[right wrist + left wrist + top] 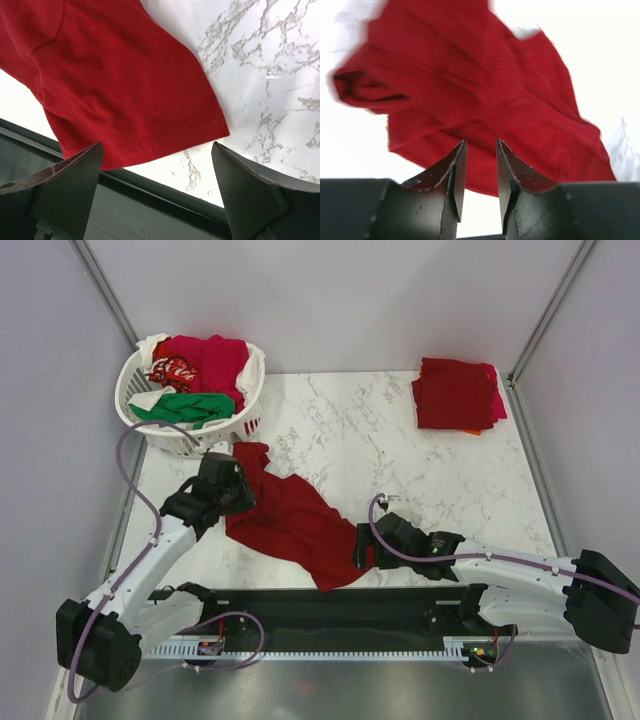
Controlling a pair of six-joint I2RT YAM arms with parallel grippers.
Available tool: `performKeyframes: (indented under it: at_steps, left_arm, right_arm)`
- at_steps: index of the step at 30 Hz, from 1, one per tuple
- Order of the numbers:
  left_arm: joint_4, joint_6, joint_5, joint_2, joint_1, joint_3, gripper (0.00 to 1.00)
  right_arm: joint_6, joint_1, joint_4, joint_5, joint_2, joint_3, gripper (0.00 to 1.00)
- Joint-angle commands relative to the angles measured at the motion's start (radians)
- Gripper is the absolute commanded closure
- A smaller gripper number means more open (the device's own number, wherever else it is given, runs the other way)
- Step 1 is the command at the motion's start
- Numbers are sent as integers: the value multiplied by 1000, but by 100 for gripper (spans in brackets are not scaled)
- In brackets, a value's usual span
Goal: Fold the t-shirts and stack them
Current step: Flatten the tshirt out
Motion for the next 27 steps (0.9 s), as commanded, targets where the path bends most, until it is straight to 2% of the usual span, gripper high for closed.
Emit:
performKeyframes:
  at_steps: [1, 6, 14, 20, 27]
  left_arm:
    - [105, 38, 6, 55, -105, 54, 59]
    - [116, 61, -51, 223, -219, 121, 52]
    - [128, 71, -214, 446, -264, 170, 48]
    - [128, 94, -327, 474, -277, 202, 45]
    - [126, 136, -324, 533, -277, 236, 45]
  right_arm:
    - [-31, -25, 73, -37, 13, -10, 2]
    - [-54, -59, 96, -76, 29, -29, 2]
    - [-97, -105, 99, -113, -2, -73, 2]
    - [-111, -120, 110, -126, -8, -99, 2]
    - [-112, -129, 130, -137, 15, -102, 2]
